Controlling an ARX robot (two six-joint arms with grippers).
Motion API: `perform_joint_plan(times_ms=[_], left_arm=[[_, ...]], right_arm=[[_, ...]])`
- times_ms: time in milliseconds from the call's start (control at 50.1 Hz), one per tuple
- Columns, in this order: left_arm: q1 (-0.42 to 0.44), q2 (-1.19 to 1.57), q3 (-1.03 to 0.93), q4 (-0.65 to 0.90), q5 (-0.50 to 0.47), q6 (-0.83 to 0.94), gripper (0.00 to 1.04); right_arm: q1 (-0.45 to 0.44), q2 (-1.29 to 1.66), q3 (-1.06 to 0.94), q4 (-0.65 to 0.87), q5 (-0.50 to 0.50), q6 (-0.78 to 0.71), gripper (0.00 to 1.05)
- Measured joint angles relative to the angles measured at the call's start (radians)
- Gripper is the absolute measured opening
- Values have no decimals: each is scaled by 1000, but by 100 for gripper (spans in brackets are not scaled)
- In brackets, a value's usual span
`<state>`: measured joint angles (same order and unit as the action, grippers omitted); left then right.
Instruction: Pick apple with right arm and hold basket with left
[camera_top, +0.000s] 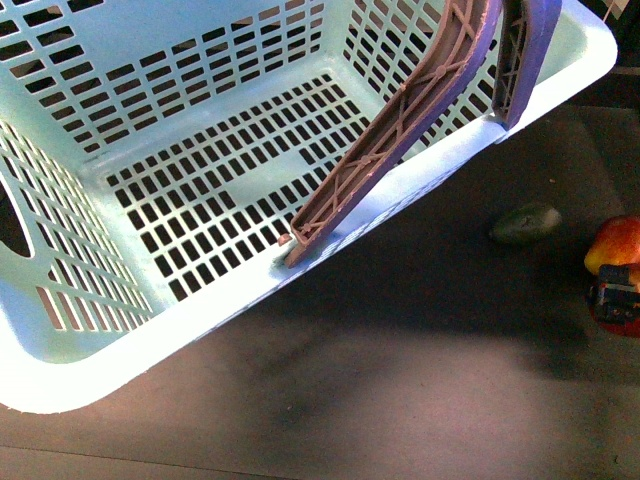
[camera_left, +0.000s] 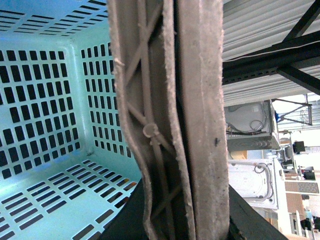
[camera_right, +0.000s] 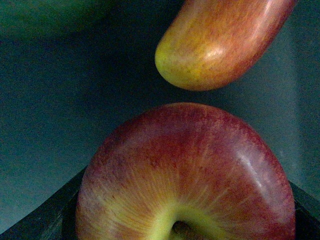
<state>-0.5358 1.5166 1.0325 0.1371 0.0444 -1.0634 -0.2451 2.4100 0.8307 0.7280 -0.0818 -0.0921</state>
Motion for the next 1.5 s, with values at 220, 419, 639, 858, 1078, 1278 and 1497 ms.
perform_joint_plan(times_ms=[220,419,639,858,1078,1278,1497], left_arm=[[0,0,0,0,0,0,18],[0,0,0,0,1,0,18],[1,0,0,0,-4,0,18],[1,0,0,0,1,0,18],[1,0,-6,-2,-7,16,18],[1,0,-6,-2,-8,6,18],[1,0,-6,-2,0,4,18]], right_arm=[[50,-380,-234,51,-68,47,80],[180,-713,-296,-28,-71,92,80],[314,-1022,-270,-117,-40,130,80],[521,-1073,-164,-145,29,143,80],[648,-846,-39,-132,77,122,80],[660,-729,-3,-139,102,101,80],[660,-718,1,-132,116,106,96]])
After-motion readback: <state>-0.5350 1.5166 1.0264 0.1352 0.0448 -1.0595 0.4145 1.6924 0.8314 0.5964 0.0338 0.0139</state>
